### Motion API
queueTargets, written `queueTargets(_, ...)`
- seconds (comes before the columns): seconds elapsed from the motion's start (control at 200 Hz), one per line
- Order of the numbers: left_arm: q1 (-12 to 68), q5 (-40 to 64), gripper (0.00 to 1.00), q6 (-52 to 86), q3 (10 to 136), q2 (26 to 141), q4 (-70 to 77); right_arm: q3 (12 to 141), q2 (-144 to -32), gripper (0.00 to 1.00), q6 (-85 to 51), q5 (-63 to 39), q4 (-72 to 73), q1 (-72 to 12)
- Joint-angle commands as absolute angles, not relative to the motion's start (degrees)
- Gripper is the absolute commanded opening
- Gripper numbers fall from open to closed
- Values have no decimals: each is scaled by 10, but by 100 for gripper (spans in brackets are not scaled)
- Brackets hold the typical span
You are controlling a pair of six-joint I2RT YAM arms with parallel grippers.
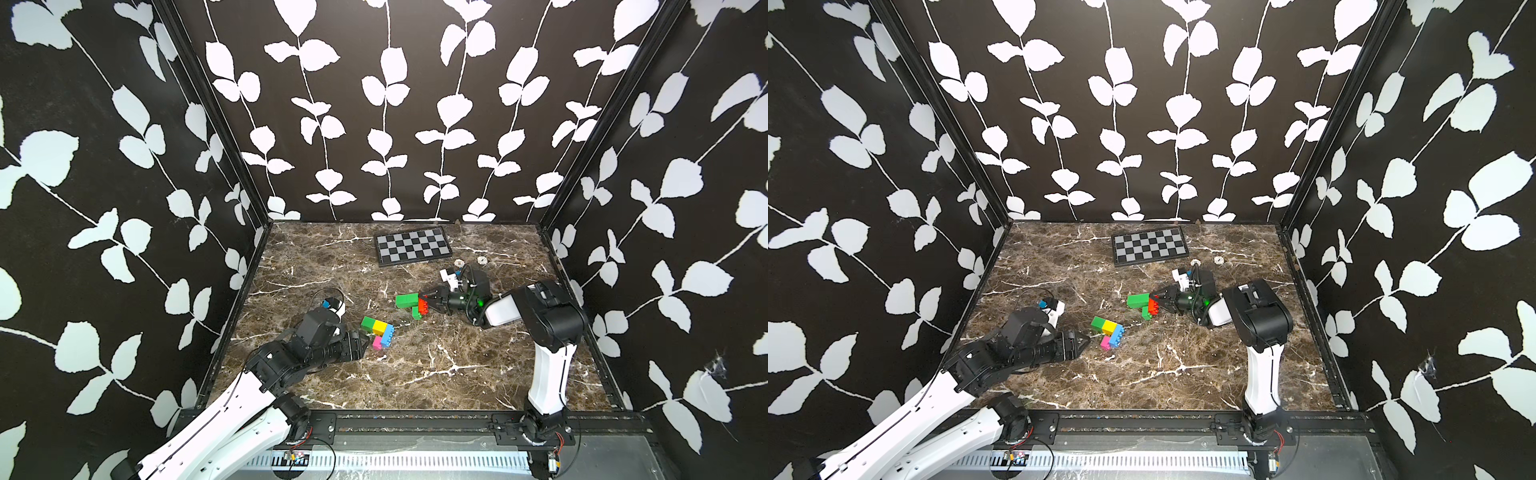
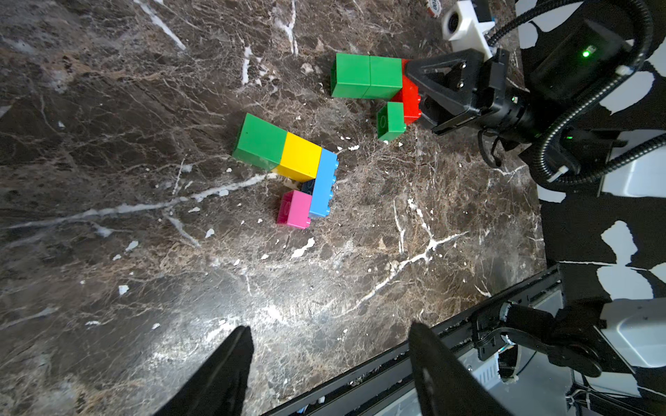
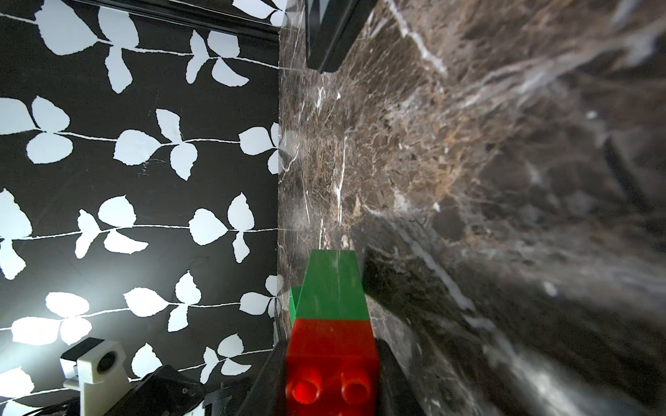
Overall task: Assemble the letter r with lego
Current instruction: Place the lego brick at the center of the board, then reset both arms
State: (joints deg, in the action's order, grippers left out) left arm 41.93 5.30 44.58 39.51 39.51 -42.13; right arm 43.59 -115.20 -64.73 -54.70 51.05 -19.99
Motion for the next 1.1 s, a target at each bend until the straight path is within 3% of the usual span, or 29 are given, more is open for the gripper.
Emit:
queueTargets(0.0, 417, 55, 71, 448, 388, 391, -426, 435, -1165, 27, -684, -555, 595, -199)
queueTargets(0.085, 417, 57, 71, 448, 389, 392, -426, 435, -1168, 43, -674, -557, 589, -200)
queueTargets(0.1, 417, 57, 71, 448, 389, 392, -426, 435, -1168, 51, -671, -559, 584, -200)
queueTargets(0.155, 417, 56, 71, 447, 389, 392, -426, 439, -1165, 66, -656, -563, 563, -200)
queueTargets(0.185, 416, 56, 71, 448, 389, 391, -427, 441, -1162, 79, -647, -562, 546, -200)
queueTargets(0.205, 417, 56, 71, 448, 389, 391, -428, 442, -1159, 96, -639, -560, 533, -200)
queueTargets(0.22, 417, 56, 71, 447, 389, 391, -427, 443, -1156, 99, -633, -559, 521, -200)
queueTargets(0.475, 417, 48, 71, 435, 401, 394, -439, 492, -1072, 99, -454, -497, 220, -200)
queueTargets(0.685, 416, 3, 71, 396, 431, 407, -438, 553, -956, 99, -275, -335, -75, -199)
queueTargets(0.91, 416, -131, 72, 297, 458, 413, -382, 551, -801, 99, -173, -110, -187, -198)
queueTargets(1.095, 417, -259, 75, 126, 429, 411, -263, 470, -649, 99, -123, 53, -130, -198)
